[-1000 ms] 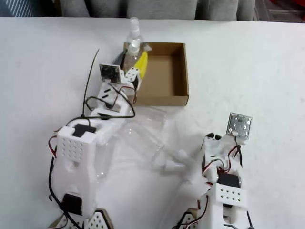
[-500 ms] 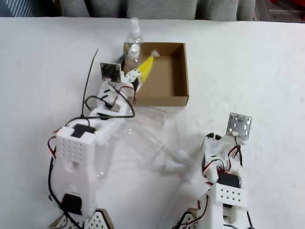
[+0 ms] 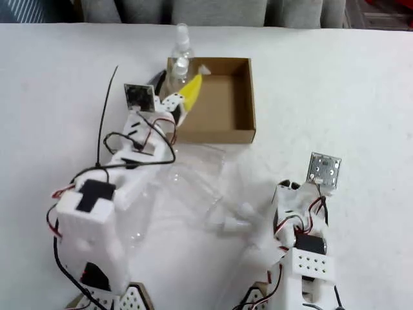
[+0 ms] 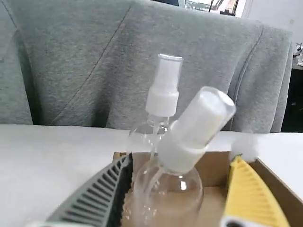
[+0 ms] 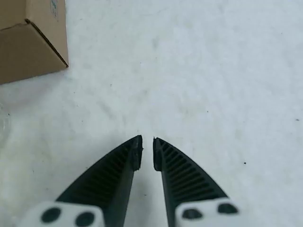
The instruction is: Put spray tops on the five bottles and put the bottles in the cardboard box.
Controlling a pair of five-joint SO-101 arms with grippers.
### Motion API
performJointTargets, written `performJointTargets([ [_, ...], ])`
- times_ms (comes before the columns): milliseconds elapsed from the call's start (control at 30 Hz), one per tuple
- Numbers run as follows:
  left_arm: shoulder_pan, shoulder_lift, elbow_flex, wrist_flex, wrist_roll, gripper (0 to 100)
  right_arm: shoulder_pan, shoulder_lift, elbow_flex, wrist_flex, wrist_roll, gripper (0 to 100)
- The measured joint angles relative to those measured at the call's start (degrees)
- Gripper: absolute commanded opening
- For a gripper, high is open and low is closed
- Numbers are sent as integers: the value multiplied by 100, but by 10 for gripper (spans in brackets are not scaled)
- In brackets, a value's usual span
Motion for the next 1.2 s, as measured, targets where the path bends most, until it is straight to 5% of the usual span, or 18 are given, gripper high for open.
performJointTargets([
  [633,35,-3543,2462,2884,-677,306,0,0,0,0,0,15],
  [1200,-88,-8053,2365,9284,-712,305,0,0,0,0,0,15],
])
